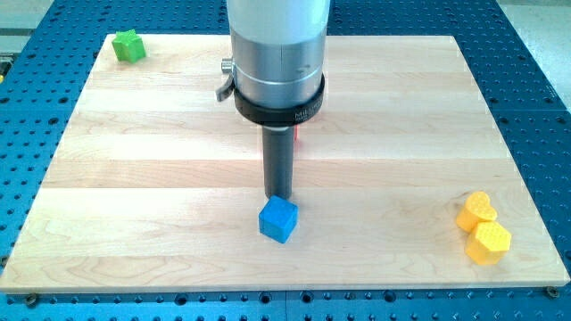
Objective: Move the blue cube to the top left of the yellow heart
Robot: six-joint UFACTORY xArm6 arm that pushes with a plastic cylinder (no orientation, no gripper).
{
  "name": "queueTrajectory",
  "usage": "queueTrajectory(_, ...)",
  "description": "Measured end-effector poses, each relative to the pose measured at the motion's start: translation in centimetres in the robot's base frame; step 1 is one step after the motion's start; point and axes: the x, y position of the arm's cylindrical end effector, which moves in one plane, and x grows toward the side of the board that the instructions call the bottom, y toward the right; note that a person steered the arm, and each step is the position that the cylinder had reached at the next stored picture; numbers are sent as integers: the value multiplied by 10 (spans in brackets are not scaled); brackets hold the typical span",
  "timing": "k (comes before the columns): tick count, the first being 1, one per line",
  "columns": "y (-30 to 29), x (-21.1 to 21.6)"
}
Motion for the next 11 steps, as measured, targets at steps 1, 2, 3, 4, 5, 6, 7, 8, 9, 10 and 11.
queueTrajectory(1,27,-4)
queueTrajectory(2,-1,25)
queueTrajectory(3,-15,27)
queueTrajectory(4,-50,52)
queueTrajectory(5,-18,72)
queueTrajectory(6,46,56)
queueTrajectory(7,64,80)
queueTrajectory(8,75,53)
queueTrajectory(9,87,-13)
queueTrajectory(10,133,-23)
queueTrajectory(11,140,-3)
